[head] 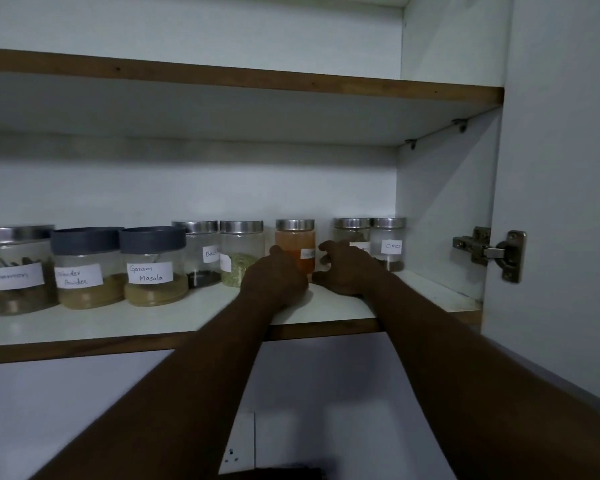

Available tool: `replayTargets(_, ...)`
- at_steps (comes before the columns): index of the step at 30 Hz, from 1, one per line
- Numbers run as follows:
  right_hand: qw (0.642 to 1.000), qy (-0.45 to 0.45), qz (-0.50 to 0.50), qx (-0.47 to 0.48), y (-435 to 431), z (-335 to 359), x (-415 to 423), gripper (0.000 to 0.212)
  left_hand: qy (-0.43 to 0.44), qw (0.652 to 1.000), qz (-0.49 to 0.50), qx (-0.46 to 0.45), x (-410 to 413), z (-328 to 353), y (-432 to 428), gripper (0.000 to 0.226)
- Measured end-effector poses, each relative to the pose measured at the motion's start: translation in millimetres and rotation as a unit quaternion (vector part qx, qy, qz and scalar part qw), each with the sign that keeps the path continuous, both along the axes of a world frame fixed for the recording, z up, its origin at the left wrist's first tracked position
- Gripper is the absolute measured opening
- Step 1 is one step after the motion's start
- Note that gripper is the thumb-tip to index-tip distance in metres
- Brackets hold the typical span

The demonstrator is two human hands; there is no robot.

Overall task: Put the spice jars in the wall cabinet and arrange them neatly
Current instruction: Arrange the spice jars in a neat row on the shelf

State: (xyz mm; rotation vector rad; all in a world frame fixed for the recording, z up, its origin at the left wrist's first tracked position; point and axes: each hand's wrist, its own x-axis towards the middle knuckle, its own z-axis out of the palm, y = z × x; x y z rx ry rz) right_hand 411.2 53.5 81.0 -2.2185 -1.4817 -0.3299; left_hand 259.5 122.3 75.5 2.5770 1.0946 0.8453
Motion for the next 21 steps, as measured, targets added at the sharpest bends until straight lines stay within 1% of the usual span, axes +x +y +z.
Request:
replayTargets(2,1.000,-0.006,0.016,0.009,-1.8,-0.7,-1.8,0.077,0.043,0.998,-0.023,-0.034,5.5,5.4,7.6,0.078)
replayTargets(4,1.000,-0.004,0.021,0.014,-3.9,-0.8,-3.9,0.073,0.074,0.994,-0.051,-0.069,11.7,11.7,14.4,0.077)
replayTargets(6,0.999,-0.005,0.024,0.025,-5.5,-1.0,-4.8,0.067,0.124,0.987,-0.084,-0.061,17.2,18.2,18.7,0.065)
replayTargets(8,0.999,-0.009,0.025,0.040,-7.6,-1.1,-4.2,0.059,0.177,0.977,-0.114,-0.026,20.7,22.3,21.2,0.049)
replayTargets(10,0.998,-0.012,0.031,0.057,-9.8,-2.1,-2.0,0.050,0.204,0.968,-0.149,0.003,24.4,23.5,21.7,0.036)
replayTargets(11,0.997,-0.016,0.036,0.066,-10.7,-2.6,-0.5,0.046,0.215,0.964,-0.159,0.013,26.4,23.4,22.3,0.034)
replayTargets(15,0.994,-0.032,0.045,0.098,-11.9,-2.5,1.8,0.030,0.222,0.960,-0.167,0.034,32.3,21.5,28.5,0.035)
replayTargets(21,0.994,-0.031,0.041,0.093,-9.6,-3.6,6.2,0.028,0.207,0.964,-0.159,0.039,38.6,17.0,37.2,0.034)
